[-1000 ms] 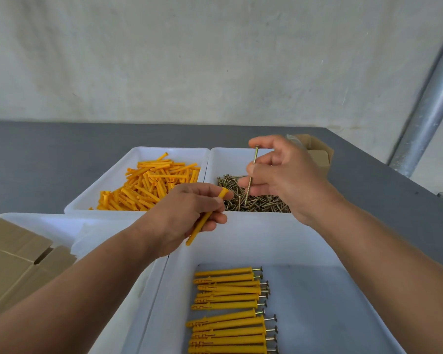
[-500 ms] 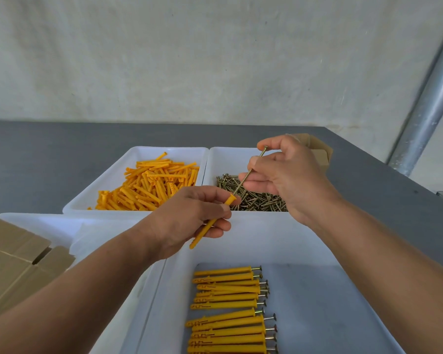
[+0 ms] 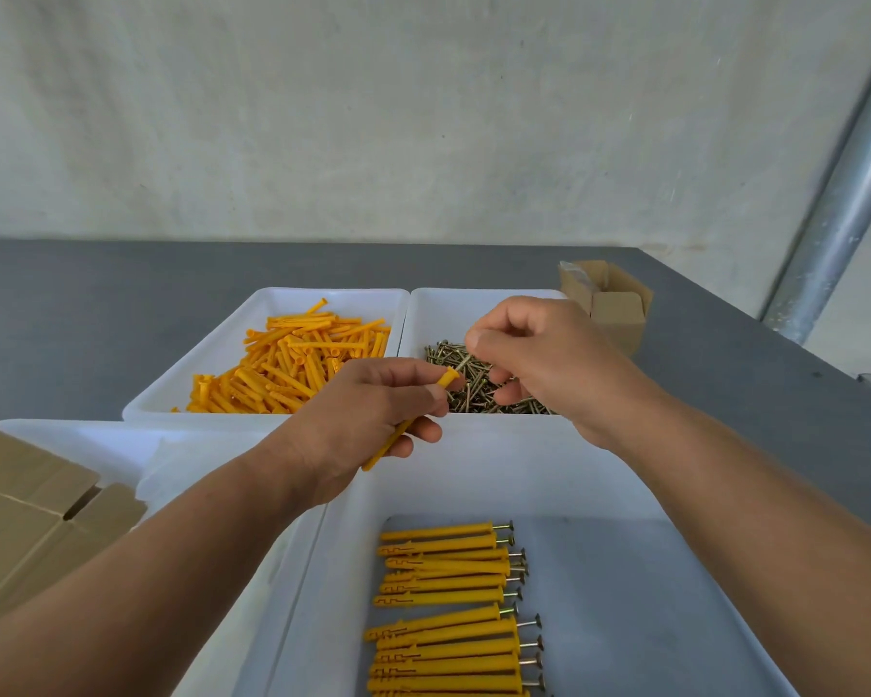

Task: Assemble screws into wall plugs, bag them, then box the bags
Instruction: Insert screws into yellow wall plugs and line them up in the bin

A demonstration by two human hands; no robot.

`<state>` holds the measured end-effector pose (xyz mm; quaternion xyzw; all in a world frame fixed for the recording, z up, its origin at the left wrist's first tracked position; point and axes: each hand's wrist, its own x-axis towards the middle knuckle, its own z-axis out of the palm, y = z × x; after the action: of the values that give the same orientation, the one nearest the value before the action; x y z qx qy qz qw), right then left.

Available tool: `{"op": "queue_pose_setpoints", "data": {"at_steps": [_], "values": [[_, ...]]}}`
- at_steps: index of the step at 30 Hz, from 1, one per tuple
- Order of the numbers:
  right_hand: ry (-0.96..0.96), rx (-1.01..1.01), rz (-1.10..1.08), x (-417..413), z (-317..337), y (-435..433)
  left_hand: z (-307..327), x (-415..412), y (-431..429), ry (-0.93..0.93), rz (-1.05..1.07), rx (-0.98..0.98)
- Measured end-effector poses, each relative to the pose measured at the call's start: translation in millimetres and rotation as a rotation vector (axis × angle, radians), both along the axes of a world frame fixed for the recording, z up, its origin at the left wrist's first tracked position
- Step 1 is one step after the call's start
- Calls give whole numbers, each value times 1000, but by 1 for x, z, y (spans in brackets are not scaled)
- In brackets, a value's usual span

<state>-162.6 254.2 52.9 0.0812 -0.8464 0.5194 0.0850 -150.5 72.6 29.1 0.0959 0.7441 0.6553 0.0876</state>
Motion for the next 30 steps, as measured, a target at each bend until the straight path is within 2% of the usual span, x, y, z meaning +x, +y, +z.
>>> {"op": "queue_pose_setpoints", "data": {"at_steps": [5, 9, 15, 18, 20, 24, 27, 30], "values": [[15, 192, 24, 6, 4, -2, -1, -1, 0, 26, 6, -48], [112, 405, 88, 9, 6, -4, -1, -2, 0, 42, 23, -87], [241, 946, 168, 20, 11, -6, -3, -1, 1, 113, 16, -226], [273, 1074, 182, 25, 13, -9, -1, 1, 3, 148, -8, -288], [178, 1081, 226, 28, 14, -9, 0, 0, 2, 180, 24, -273], [-174, 1181, 397, 36, 14, -10, 1, -8, -7, 260, 219, -199], [-383, 1271, 481, 36, 1, -16, -5, -15, -14, 368, 347, -373], [-482, 1297, 504, 31, -13, -19, -10, -20, -20, 417, 432, -555]]}}
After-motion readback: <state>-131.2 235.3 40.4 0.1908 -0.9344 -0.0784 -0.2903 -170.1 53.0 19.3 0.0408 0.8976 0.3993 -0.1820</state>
